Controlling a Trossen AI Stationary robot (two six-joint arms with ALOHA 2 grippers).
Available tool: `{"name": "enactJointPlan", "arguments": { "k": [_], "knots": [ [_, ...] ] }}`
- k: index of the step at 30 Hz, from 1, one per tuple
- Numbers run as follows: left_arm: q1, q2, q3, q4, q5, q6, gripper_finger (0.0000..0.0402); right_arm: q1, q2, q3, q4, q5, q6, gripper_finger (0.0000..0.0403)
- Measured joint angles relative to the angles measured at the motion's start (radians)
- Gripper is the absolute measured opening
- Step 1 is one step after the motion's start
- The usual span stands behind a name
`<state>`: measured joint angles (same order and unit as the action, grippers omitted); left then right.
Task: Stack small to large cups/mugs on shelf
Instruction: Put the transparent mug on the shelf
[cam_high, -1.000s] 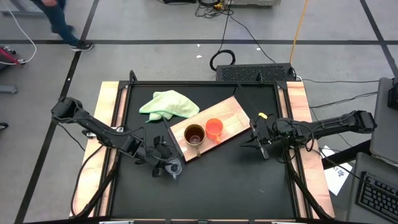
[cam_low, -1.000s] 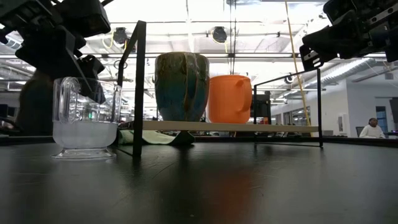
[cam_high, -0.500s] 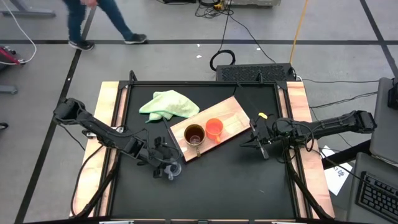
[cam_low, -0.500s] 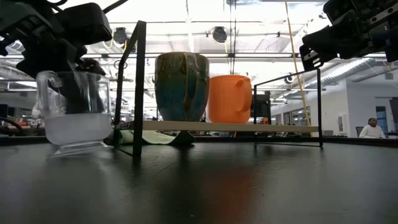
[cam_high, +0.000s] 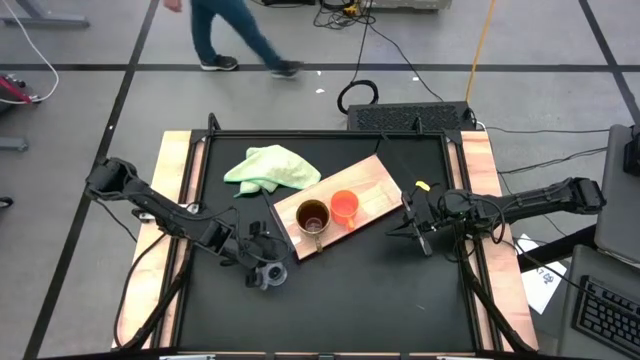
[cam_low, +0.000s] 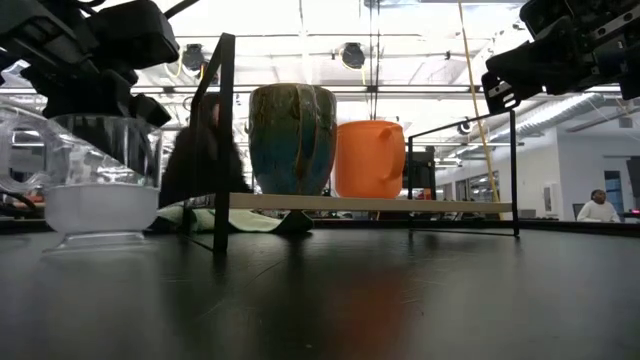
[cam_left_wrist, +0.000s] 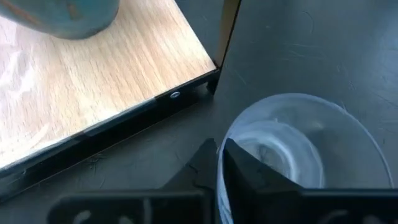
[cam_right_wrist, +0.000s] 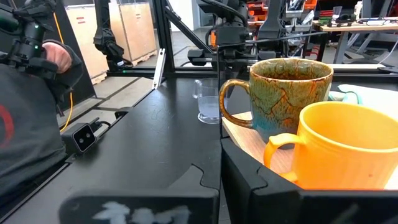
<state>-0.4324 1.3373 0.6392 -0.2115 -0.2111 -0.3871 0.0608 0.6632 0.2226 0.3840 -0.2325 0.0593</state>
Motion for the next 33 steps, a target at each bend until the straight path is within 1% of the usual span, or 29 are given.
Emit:
{"name": "enactJointPlan", "arguments": {
  "k": [1, 8, 14, 18, 21, 25, 29, 33],
  "knots": [
    [0.0, 0.0, 0.0, 0.001, 0.0, 0.011, 0.001, 0.0, 0.0, 0.0, 0.0, 0.0, 0.0, 0.0],
    [-0.015, -0.003, 0.0, 0.012, -0.008, 0.058, 0.0005, 0.0, 0.0, 0.0, 0.0, 0.0, 0.0, 0.0],
    [-0.097, -0.017, 0.0, 0.084, -0.015, 0.142, 0.0003, 0.0, 0.0, 0.0, 0.0, 0.0, 0.0, 0.0],
    [-0.154, -0.064, 0.0, 0.126, -0.06, 0.164, 0.0002, 0.0, 0.0, 0.0, 0.0, 0.0, 0.003, 0.0],
    [-0.175, -0.103, 0.0, 0.207, -0.078, 0.19, 0.0002, 0.0, 0.0, 0.0, 0.0, 0.0, 0.004, 0.0],
    [-0.171, -0.123, 0.0, 0.317, -0.069, 0.22, 0.0001, 0.0, 0.0, 0.0, 0.0, 0.0, 0.0, 0.0],
    [-0.142, -0.122, 0.002, 0.401, -0.018, 0.246, 0.0001, 0.0, 0.0, 0.0, 0.0, 0.0, -0.011, 0.0],
    [-0.109, -0.122, 0.064, 0.369, 0.018, 0.262, 0.0001, 0.0, 0.0, 0.0, 0.0, 0.0, -0.019, 0.0]
  ]
}}
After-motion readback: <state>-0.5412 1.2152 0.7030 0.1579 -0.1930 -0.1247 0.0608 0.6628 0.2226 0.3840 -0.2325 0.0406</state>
